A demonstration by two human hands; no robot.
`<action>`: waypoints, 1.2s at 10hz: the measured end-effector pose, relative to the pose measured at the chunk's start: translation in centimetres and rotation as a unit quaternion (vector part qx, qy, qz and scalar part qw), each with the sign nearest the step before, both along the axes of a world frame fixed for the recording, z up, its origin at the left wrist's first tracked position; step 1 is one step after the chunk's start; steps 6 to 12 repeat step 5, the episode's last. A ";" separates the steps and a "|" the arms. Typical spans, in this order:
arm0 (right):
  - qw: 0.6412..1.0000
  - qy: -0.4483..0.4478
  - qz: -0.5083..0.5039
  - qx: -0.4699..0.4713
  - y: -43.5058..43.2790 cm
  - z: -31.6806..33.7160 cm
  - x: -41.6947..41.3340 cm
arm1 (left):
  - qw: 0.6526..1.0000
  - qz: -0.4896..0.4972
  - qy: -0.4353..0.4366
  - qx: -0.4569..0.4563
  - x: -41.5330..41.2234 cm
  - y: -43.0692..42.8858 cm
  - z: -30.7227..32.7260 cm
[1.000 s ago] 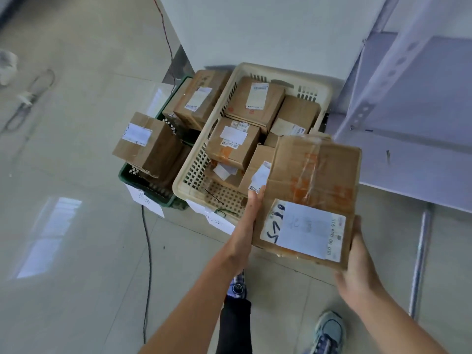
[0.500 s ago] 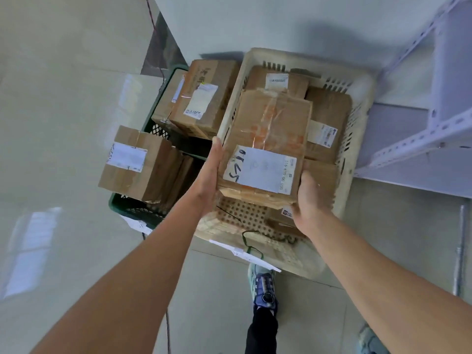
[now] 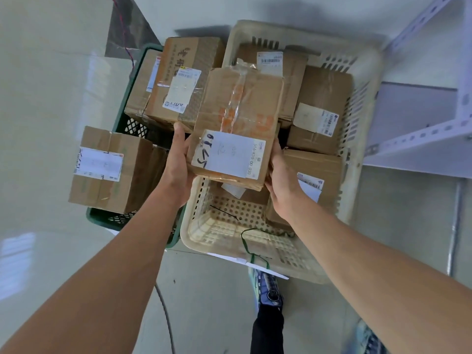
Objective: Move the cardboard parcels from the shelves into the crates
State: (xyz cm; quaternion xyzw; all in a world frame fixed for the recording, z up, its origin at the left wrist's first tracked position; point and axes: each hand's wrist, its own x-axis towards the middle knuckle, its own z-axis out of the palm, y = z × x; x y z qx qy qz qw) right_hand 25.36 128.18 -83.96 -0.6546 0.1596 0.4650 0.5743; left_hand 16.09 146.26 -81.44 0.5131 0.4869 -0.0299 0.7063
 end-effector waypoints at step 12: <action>0.979 -0.192 0.069 0.006 -2.9 9.0 1.5 | 0.988 -0.043 -0.004 0.148 -1.6 0.2 8.2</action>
